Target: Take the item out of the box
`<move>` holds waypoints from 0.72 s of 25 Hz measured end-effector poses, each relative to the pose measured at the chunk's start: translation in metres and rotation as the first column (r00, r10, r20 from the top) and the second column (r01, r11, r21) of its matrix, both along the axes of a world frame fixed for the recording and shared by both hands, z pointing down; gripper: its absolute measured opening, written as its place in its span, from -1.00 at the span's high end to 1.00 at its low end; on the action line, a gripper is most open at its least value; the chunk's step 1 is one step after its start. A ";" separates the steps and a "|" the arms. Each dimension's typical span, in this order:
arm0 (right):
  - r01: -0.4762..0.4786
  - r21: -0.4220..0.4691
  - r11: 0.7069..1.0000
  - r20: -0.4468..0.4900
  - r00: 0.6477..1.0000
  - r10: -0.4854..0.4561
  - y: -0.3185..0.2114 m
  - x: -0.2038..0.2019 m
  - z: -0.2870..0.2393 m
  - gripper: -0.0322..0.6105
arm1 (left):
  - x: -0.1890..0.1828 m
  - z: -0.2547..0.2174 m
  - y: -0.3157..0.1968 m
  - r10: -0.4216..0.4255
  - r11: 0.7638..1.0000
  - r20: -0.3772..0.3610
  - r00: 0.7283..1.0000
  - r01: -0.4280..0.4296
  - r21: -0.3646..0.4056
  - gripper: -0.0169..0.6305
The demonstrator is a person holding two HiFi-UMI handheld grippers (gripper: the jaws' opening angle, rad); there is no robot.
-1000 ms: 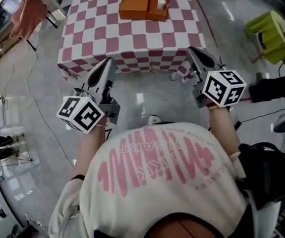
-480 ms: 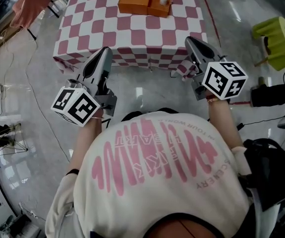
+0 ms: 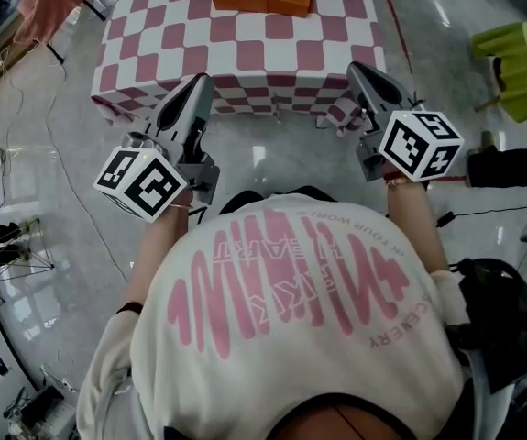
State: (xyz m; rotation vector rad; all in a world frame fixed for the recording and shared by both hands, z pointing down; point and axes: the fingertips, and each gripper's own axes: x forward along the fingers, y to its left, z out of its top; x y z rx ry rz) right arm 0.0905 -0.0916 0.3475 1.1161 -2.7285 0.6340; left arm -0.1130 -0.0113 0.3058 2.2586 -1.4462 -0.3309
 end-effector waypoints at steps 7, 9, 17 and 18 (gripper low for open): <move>-0.009 -0.009 1.000 -0.014 1.000 0.009 0.008 0.006 0.009 0.88 | 0.010 0.009 0.001 0.026 1.000 -0.004 1.000 -0.026 -0.006 0.92; -0.015 -0.011 1.000 -0.013 1.000 0.015 0.008 0.008 0.010 0.88 | 0.012 0.011 0.001 0.031 0.999 -0.004 1.000 -0.031 -0.013 0.92; -0.011 -0.038 0.999 -0.004 1.000 0.011 0.013 0.011 0.019 0.88 | 0.010 0.019 0.006 0.017 0.999 0.011 1.000 -0.016 -0.046 0.92; -0.012 -0.044 0.999 -0.004 1.000 0.011 0.013 0.013 0.023 0.88 | 0.010 0.023 0.006 0.017 0.998 0.016 1.000 -0.016 -0.057 0.92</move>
